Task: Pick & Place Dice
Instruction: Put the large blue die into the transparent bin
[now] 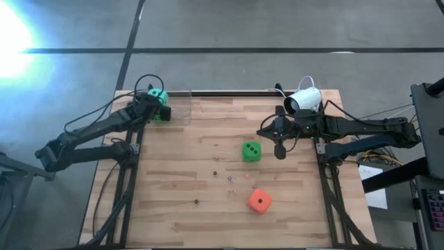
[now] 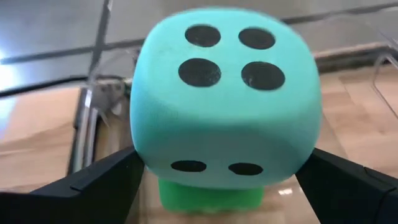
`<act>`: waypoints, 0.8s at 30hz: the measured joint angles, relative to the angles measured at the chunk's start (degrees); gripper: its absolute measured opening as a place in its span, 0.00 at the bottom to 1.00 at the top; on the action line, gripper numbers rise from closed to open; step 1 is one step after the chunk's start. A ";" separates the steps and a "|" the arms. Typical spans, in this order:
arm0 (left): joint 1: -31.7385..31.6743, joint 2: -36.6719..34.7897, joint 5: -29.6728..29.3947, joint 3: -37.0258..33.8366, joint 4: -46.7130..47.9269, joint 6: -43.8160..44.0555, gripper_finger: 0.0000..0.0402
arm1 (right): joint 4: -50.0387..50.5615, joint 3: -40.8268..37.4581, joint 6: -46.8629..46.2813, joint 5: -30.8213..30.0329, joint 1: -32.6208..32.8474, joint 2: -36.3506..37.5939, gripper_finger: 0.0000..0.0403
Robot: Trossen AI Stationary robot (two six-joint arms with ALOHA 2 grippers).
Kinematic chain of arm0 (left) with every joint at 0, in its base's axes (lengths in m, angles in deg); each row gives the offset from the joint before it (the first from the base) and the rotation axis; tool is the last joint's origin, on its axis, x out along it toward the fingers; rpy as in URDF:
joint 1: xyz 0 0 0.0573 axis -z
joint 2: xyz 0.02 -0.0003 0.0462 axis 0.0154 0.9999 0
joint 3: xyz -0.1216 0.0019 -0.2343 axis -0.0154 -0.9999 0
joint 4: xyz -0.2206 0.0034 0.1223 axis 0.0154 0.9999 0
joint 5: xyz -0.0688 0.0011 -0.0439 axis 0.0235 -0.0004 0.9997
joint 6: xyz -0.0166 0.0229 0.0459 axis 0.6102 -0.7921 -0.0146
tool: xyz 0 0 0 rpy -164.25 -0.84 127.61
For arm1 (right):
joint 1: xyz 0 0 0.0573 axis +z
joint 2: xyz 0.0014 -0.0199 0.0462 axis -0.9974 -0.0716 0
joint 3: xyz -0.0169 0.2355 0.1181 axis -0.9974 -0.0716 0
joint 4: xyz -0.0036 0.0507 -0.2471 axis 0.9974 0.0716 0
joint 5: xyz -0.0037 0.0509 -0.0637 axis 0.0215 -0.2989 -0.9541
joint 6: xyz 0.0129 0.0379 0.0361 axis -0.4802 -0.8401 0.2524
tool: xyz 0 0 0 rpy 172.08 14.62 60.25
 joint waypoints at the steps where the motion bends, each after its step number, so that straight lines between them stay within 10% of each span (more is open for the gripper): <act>1: 0.00 -0.04 0.90 -0.02 0.44 0.35 0.99 | 0.00 0.00 0.00 0.00 -0.01 0.00 0.07; 24: 0.03 -4.02 1.96 0.09 7.04 2.31 0.99 | 0.00 0.00 0.00 0.00 0.01 0.00 0.07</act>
